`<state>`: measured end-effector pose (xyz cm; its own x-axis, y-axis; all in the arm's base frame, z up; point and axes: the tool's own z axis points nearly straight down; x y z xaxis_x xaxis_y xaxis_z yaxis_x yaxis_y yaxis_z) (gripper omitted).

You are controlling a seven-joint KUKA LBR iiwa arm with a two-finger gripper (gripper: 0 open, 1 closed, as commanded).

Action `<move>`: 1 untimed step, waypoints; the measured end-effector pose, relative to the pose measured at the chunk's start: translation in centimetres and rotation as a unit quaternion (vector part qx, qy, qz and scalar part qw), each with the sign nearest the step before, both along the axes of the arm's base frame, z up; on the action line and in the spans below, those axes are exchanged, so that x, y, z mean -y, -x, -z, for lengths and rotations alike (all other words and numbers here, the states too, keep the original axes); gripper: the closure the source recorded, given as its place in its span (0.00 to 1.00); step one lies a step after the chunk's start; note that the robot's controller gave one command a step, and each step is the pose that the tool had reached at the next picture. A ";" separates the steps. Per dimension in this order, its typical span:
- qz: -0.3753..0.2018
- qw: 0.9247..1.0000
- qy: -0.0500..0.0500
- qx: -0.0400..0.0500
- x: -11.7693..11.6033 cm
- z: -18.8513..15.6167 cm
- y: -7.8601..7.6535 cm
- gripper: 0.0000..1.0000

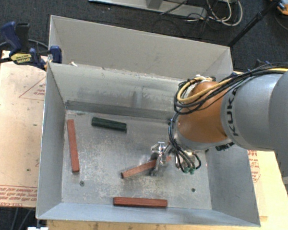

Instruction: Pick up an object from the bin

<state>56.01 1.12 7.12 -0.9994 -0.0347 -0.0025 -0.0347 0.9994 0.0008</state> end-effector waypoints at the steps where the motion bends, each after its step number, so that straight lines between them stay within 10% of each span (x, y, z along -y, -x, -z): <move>1: 0.000 1.000 0.000 -0.001 0.0 0.1 0.0 0.00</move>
Offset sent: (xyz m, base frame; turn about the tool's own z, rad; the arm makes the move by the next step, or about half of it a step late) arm 0.0000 0.0000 0.0000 0.0000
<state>55.98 1.11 7.06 -0.9994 -0.0346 -0.0015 -0.0346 0.9994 0.0007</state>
